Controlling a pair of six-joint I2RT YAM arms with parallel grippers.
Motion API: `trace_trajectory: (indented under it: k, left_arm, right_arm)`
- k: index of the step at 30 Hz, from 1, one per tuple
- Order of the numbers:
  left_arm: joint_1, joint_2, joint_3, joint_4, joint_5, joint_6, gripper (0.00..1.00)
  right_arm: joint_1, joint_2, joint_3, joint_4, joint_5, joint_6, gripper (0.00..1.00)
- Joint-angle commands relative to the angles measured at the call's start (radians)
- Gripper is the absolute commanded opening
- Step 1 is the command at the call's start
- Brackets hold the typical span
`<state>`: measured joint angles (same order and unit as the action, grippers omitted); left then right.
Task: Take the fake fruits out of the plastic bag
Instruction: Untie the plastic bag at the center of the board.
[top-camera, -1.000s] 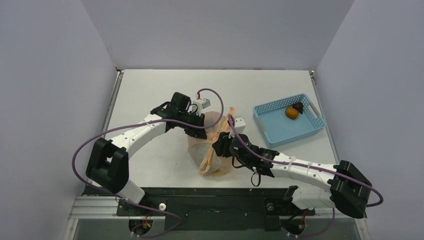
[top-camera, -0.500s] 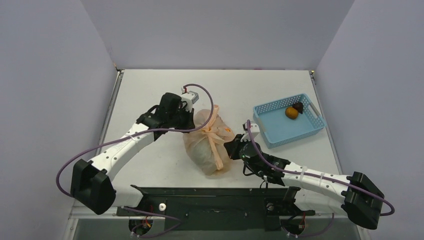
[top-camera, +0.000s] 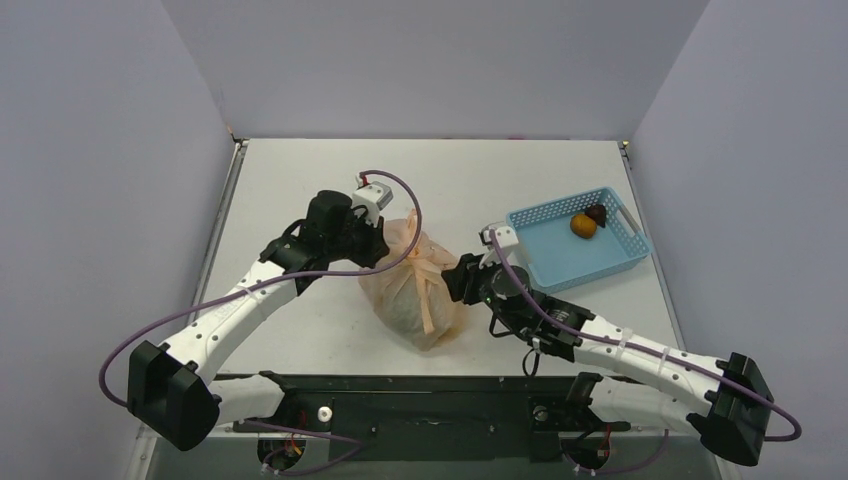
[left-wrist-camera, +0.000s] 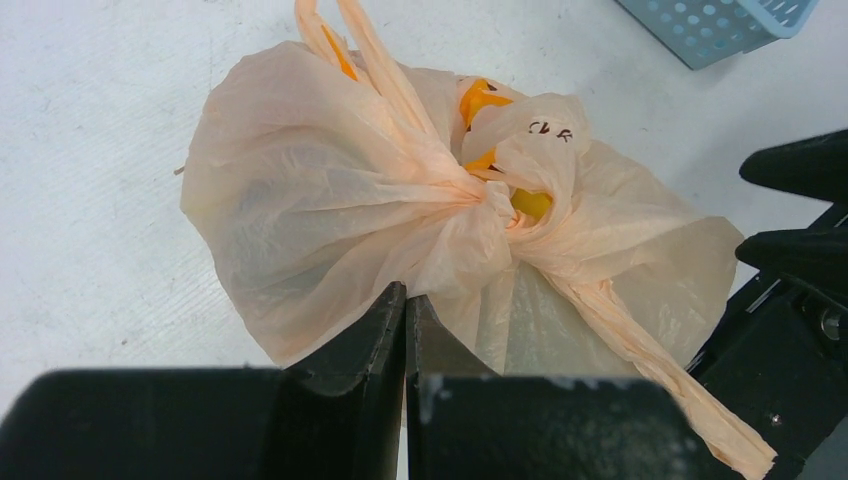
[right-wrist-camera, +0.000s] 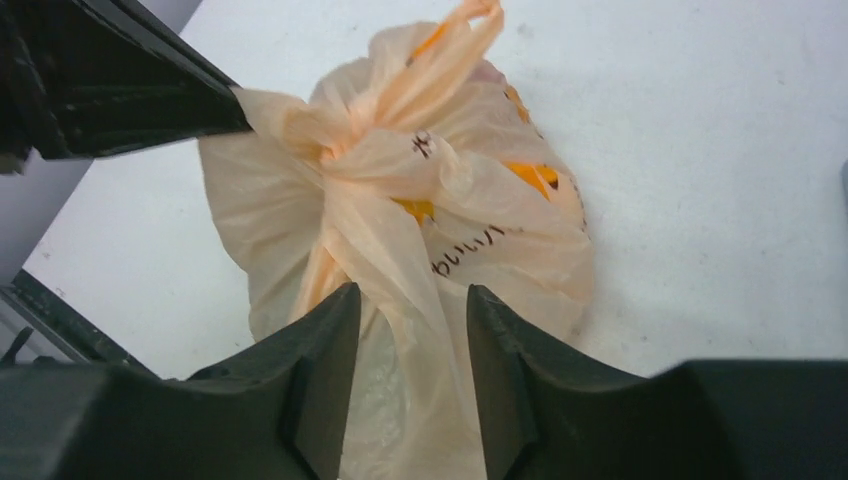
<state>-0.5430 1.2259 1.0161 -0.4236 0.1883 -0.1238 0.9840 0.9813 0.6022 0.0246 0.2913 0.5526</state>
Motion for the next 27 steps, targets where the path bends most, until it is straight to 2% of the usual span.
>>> trace_trajectory:
  k: [1, 4, 6, 9, 12, 14, 16, 20, 21, 22, 24, 27]
  left_arm:
    - [-0.012, -0.016, 0.005, 0.080, 0.060, 0.018, 0.00]
    - [-0.016, -0.018, 0.001, 0.083, 0.071, 0.020, 0.00]
    - [-0.023, -0.020, -0.005, 0.088, 0.065, 0.023, 0.00]
    - [-0.026, -0.017, -0.006, 0.092, 0.061, 0.023, 0.00]
    - [-0.025, -0.016, -0.003, 0.093, 0.055, 0.020, 0.00]
    - [-0.026, -0.015, -0.002, 0.093, 0.046, 0.018, 0.00]
    - [-0.025, -0.015, -0.002, 0.092, 0.003, 0.008, 0.00]
    - [-0.025, -0.019, 0.002, 0.079, -0.133, -0.010, 0.00]
    - [-0.025, -0.022, -0.002, 0.075, -0.156, -0.012, 0.00]
    - [-0.024, -0.029, -0.004, 0.072, -0.254, -0.018, 0.00]
    - [-0.020, -0.043, -0.012, 0.068, -0.361, -0.029, 0.00]
    - [-0.004, -0.067, -0.029, 0.068, -0.441, -0.040, 0.00]
  right_arm:
    - [-0.076, 0.061, 0.121, -0.011, -0.137, -0.095, 0.43]
    - [-0.141, 0.134, 0.152, 0.047, -0.353, -0.039, 0.48]
    - [-0.155, 0.184, 0.170, 0.113, -0.428, -0.014, 0.52]
    - [-0.156, 0.261, 0.187, 0.170, -0.501, 0.019, 0.54]
    - [-0.158, 0.298, 0.192, 0.180, -0.485, 0.044, 0.53]
    - [-0.157, 0.307, 0.180, 0.182, -0.452, 0.049, 0.44]
    - [-0.161, 0.299, 0.175, 0.161, -0.405, 0.056, 0.21]
    - [-0.162, 0.255, 0.136, 0.145, -0.345, 0.048, 0.03]
    - [-0.163, 0.248, 0.129, 0.140, -0.329, 0.049, 0.00]
    - [-0.164, 0.228, 0.115, 0.124, -0.322, 0.048, 0.00]
    - [-0.165, 0.190, 0.083, 0.112, -0.302, 0.048, 0.00]
    - [-0.167, 0.121, 0.000, 0.106, -0.239, 0.047, 0.00]
